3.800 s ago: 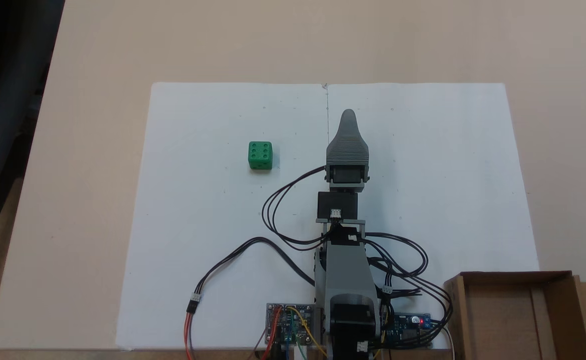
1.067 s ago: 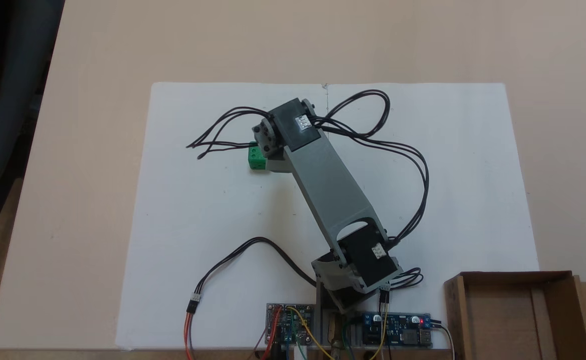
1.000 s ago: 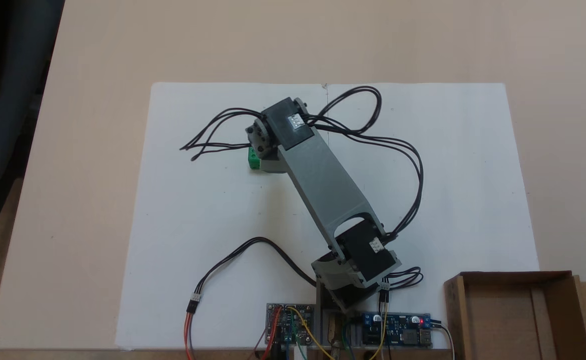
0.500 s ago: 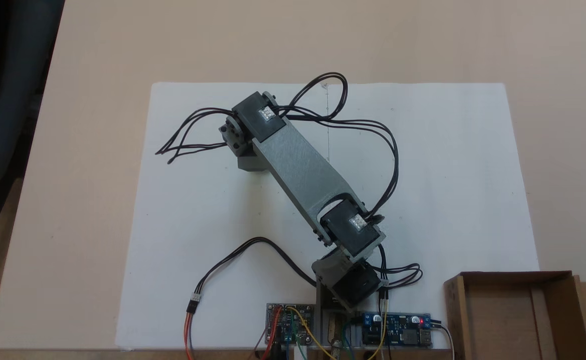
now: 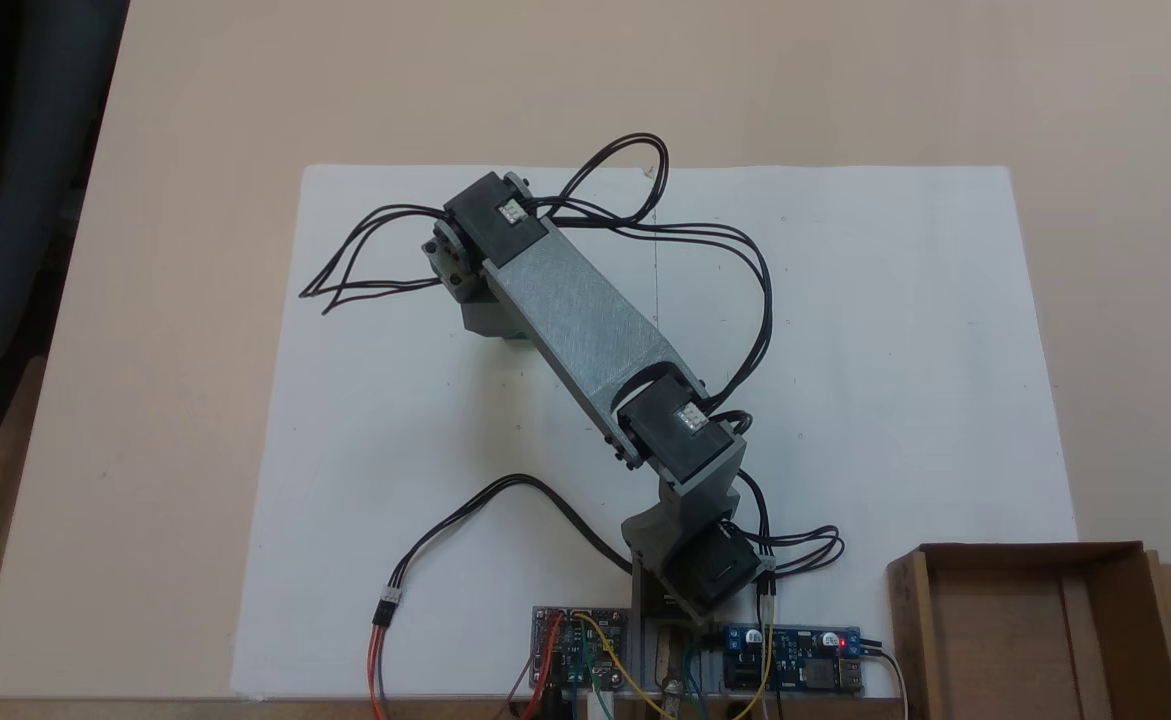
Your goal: Grasp a green dice and put it in the bin.
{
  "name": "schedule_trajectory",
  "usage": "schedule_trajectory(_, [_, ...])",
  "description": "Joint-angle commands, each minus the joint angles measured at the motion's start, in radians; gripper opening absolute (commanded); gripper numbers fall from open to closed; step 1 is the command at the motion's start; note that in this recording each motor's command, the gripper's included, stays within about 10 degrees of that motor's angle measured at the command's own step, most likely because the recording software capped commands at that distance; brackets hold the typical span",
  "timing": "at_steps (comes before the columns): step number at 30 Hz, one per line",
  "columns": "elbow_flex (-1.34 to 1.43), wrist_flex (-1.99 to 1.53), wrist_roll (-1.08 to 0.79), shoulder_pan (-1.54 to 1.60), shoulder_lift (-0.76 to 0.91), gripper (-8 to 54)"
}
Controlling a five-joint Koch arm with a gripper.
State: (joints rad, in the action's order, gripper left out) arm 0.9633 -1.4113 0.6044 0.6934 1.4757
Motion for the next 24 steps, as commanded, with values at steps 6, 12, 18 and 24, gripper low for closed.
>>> schedule_trajectory(6, [-0.055, 0.009, 0.067, -0.021, -0.011, 42.5])
schedule_trajectory(12, [-0.055, 0.014, 0.067, -0.034, -0.029, 42.5])
schedule_trajectory(18, [-0.055, 0.014, 0.067, -0.035, -0.064, 43.3])
schedule_trajectory(24, [-0.055, 0.021, 0.069, -0.034, -0.109, 43.3])
